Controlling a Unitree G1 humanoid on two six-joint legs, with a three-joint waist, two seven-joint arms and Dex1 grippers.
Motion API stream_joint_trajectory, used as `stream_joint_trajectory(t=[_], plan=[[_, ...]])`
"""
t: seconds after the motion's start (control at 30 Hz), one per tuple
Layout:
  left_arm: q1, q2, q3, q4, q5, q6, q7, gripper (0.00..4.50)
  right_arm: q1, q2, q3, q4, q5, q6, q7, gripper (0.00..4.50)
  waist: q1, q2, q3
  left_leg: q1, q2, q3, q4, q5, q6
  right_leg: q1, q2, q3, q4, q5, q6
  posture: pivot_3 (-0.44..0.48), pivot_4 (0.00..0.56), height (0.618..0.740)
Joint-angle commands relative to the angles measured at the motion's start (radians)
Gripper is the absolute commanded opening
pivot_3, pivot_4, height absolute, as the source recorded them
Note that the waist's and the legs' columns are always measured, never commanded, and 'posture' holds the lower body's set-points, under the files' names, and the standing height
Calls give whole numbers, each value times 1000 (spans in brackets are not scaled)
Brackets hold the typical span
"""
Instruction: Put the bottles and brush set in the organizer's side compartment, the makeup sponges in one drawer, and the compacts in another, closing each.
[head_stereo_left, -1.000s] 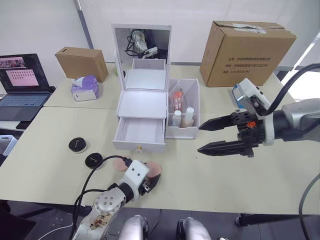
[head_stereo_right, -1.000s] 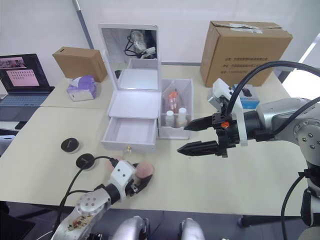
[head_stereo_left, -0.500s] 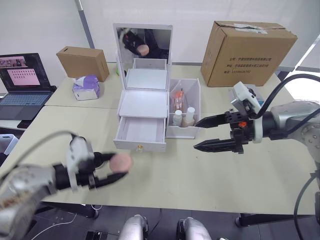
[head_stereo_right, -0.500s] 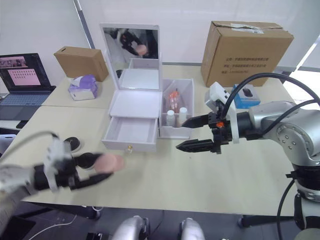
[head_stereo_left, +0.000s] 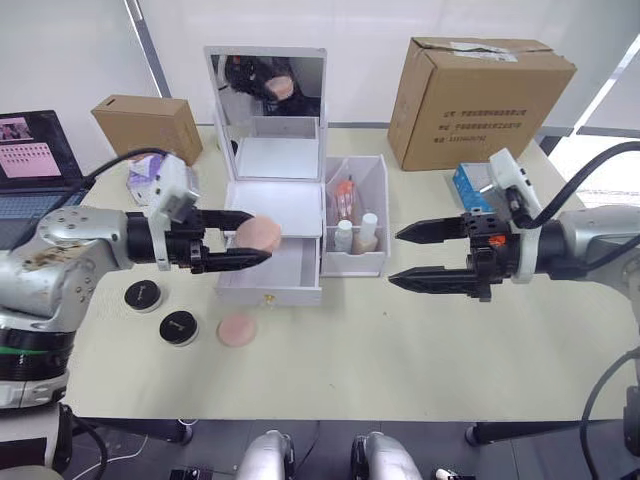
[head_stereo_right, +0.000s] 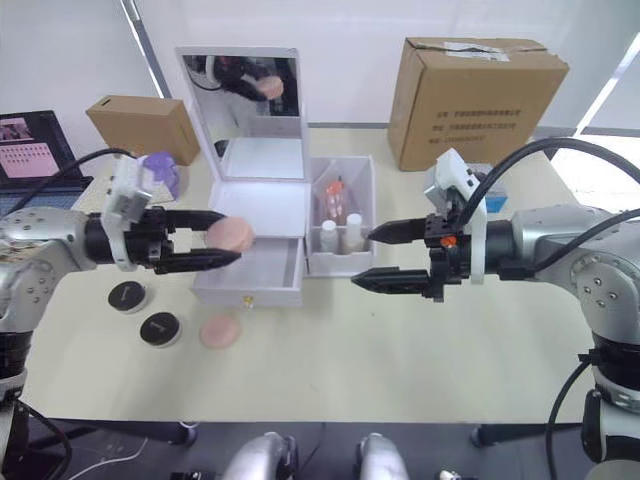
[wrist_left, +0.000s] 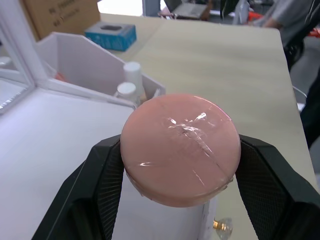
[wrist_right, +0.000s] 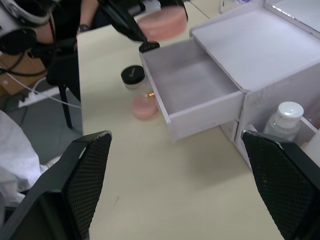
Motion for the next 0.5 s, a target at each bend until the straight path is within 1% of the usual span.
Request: stream_joint_trajectory(t=[0.03, 0.1, 0.2, 0.3, 0.5], plan=[[-63, -34, -34, 97, 78, -84, -42, 2953, -15, 11, -82, -58, 93, 16, -54, 4500, -1, 0, 0, 0, 0, 0, 0, 0, 0, 0, 0, 0, 0, 0, 0, 0, 150, 731], [-79, -54, -67, 148, 127, -125, -66, 2953, -3, 16, -99, -76, 109, 13, -91, 4500, -1, 0, 0, 0, 0, 0, 0, 0, 0, 0, -1, 0, 0, 0, 0, 0, 150, 731], [-101, -64, -87, 207, 192, -206, -100, 2953, 21, 19, -114, -97, 132, 8, -133, 4500, -1, 0, 0, 0, 0, 0, 0, 0, 0, 0, -1, 0, 0, 0, 0, 0, 150, 731], [-117, -57, -91, 250, 212, -222, -143, 2953, 45, 15, -122, -112, 139, -9, -158, 4500, -1, 0, 0, 0, 0, 0, 0, 0, 0, 0, -1, 0, 0, 3, -5, 0, 150, 731], [-112, -42, -96, 271, 241, -221, -213, 2953, 55, 21, -118, -116, 133, -49, -182, 4500, -3, 0, 0, 0, 0, 0, 0, 0, 0, 0, -1, 0, 0, 1, -2, 0, 150, 731]])
